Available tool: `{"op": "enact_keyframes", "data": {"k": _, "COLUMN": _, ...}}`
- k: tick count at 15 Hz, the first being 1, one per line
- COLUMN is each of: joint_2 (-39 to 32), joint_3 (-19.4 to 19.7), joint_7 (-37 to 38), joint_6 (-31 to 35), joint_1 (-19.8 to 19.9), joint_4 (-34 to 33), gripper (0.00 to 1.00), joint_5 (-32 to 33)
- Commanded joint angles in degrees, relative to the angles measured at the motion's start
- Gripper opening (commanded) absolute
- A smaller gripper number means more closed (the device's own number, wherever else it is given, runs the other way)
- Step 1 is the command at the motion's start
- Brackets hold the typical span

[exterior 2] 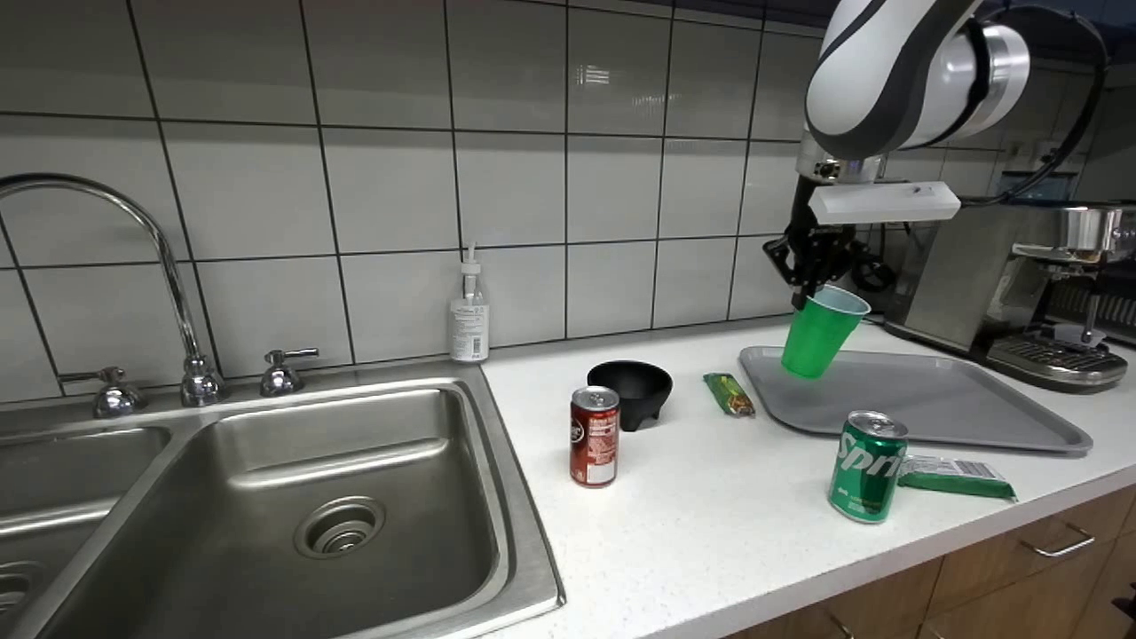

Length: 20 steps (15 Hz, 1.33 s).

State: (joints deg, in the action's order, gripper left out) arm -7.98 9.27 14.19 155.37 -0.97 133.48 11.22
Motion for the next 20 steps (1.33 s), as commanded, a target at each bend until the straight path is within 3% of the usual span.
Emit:
{"op": "enact_keyframes", "data": {"k": 1, "joint_2": -1.03, "joint_3": 1.1, "joint_7": 2.93, "joint_6": 0.39, "joint_1": 1.47, "joint_4": -1.87, "gripper": 0.01, "joint_5": 2.87}}
{"op": "enact_keyframes", "data": {"k": 20, "joint_2": -10.71, "joint_3": 12.98, "joint_7": 13.52, "joint_6": 0.2, "joint_1": 2.87, "joint_4": -11.51, "gripper": 0.01, "joint_5": 7.65}}
